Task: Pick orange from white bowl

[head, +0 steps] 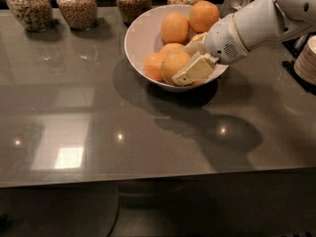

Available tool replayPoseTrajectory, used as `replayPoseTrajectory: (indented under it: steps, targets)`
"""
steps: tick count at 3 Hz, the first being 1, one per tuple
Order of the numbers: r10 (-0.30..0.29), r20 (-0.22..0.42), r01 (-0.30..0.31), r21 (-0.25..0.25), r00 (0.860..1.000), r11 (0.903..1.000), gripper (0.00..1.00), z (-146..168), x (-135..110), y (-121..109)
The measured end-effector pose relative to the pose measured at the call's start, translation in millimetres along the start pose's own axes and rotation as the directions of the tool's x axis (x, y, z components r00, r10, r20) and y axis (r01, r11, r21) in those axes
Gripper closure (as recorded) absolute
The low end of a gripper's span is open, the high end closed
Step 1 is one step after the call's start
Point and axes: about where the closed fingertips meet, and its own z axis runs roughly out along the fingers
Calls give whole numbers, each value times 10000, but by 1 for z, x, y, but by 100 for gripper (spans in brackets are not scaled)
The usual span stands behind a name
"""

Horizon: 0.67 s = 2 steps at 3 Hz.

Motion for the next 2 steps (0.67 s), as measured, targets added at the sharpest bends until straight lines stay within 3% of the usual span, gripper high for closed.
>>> replayPoseTrajectory:
  steps: [1,2]
  targets:
    - [-9,-7,9,-11,10000,10000,49,1,0,0]
    - [-48,-61,48,-58,10000,10000,32,7,1,1]
